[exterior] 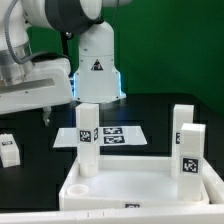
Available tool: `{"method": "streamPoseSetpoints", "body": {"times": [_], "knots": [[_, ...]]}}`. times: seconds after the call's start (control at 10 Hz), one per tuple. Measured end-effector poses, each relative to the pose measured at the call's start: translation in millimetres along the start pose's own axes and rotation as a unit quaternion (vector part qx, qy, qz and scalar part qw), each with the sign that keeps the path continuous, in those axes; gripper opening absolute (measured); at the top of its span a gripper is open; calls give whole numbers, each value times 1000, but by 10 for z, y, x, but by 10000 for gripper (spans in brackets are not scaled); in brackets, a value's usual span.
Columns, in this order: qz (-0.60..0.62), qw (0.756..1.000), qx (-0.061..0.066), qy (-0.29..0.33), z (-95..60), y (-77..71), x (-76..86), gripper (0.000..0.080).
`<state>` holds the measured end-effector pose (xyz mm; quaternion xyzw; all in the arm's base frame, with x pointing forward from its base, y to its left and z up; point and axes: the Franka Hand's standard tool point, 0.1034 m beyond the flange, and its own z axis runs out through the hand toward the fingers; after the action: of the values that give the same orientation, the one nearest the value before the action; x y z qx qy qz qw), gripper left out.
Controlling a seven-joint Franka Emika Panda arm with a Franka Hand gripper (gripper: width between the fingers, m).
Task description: Assemble desk
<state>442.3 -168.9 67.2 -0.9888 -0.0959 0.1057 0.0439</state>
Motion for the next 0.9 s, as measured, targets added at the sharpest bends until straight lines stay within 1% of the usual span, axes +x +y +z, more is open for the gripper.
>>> {"method": "streamPoseSetpoints", "body": {"times": [0.1, 0.2, 0.3, 0.5, 0.6, 0.7, 0.8, 0.9], "knots": [[-31, 1000, -1, -1, 0, 6, -4, 649], [-42, 999, -5, -4, 4, 25, -10, 649], [-47, 998, -22, -20, 37, 73, -17, 649], [-13, 997, -51, -63, 89, 153, 57, 649], [2, 992, -70, -106, 115, 186, 78, 649], [-3, 989, -64, -134, 123, 159, 82, 649], [2, 987, -61, -151, 129, 155, 80, 649], [8, 982, -60, -181, 133, 145, 38, 649]]}}
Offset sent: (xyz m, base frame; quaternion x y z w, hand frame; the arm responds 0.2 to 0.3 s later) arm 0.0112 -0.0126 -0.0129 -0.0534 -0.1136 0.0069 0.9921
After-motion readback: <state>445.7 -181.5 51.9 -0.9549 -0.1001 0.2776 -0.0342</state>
